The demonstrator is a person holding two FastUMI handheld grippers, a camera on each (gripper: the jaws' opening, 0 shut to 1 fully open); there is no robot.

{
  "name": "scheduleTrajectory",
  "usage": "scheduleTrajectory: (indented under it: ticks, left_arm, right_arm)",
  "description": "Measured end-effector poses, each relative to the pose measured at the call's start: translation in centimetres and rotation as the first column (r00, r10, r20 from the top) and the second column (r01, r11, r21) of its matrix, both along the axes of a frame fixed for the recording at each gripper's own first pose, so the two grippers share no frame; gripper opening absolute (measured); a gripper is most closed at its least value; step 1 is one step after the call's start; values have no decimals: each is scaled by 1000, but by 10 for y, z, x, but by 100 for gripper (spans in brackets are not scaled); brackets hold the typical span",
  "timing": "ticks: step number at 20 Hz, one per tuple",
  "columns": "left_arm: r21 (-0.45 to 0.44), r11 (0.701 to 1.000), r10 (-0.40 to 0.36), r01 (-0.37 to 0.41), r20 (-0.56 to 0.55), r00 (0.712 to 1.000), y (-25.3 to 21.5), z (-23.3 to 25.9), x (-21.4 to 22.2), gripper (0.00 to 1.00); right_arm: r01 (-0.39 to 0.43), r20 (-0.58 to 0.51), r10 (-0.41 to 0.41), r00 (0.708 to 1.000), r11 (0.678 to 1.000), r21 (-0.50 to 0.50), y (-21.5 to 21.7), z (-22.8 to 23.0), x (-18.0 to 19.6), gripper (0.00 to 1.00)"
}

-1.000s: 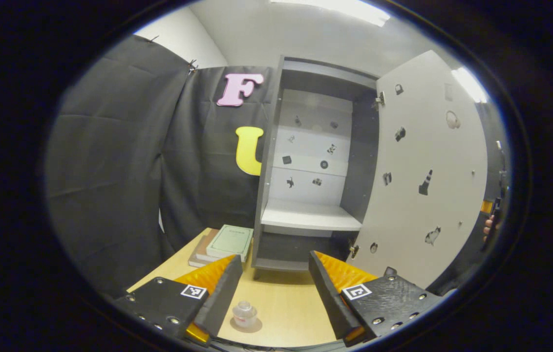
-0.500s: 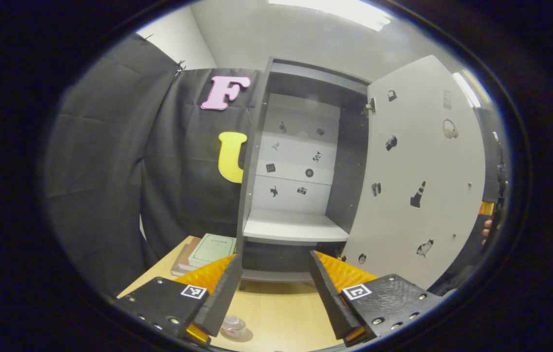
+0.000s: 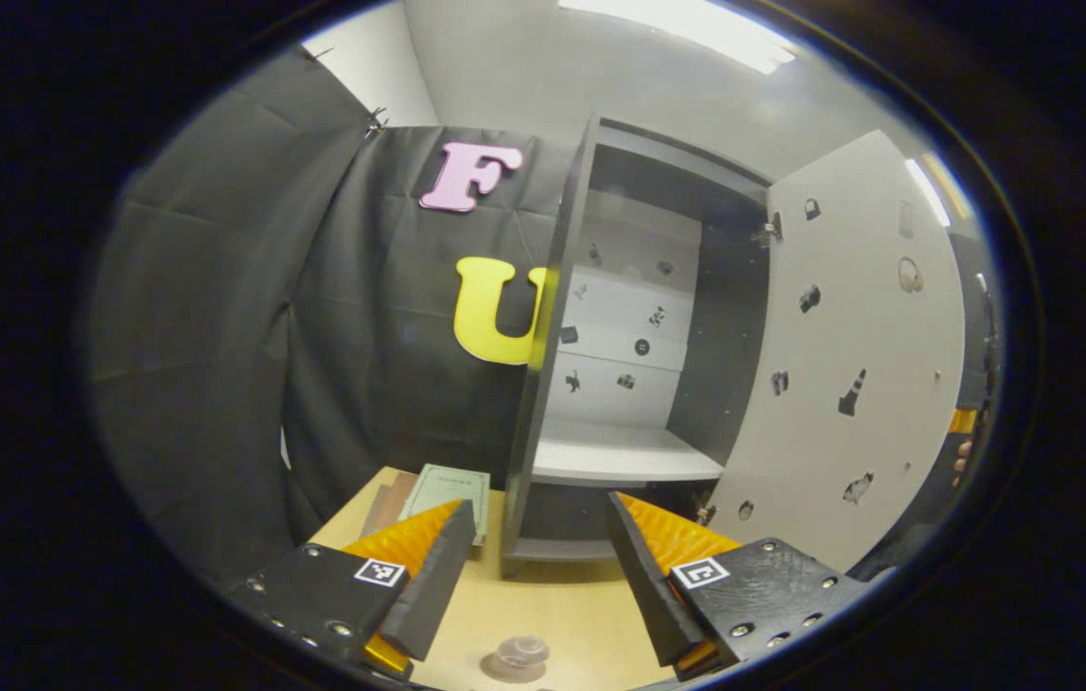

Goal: Open the cabinet door with the right hand, grasp the bottle in the cabinet with the left hand and place it on the coaster, then close the cabinet door with the right hand.

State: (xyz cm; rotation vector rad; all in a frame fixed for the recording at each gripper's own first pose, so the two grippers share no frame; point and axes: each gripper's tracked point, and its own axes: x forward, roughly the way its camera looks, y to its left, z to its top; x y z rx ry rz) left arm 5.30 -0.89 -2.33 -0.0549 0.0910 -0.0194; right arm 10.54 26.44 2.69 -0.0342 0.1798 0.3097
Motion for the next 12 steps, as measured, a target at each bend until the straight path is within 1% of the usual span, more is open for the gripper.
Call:
scheduleTrajectory:
  ticks: [2,3,7,8,9,10,12]
  left_arm:
    - [45,999,6,-6,2,1000,20,4,2,82]
    - [49,999,1,-1,3,1000,26,6,3,85]
    - [11,1000,-28,28,0,1000,44,7,7,85]
    - [7,1000,-27,27,0,1000,50,7,7,85]
    - [2,1000,-28,28,-1,1000,55,5,5,82]
    - [-1,999,-33,33,-4,999,60,3,4,85]
    - [1,999,-32,32,-10,999,70,1,1,85]
  right_arm:
    - [-18,-9,18,1000,1000,-4,4,-2,-6,69]
    - [-29,-17,29,999,1000,0,8,-3,-7,69]
    - [-62,-36,64,997,997,37,27,-5,-13,69]
    - [-70,-46,72,996,996,51,38,-6,-13,74]
    - [-79,-57,83,995,995,64,44,-7,-13,74]
    - [-91,-66,96,993,993,77,51,-8,-14,69]
    - [-110,-81,118,990,989,103,63,-11,-16,69]
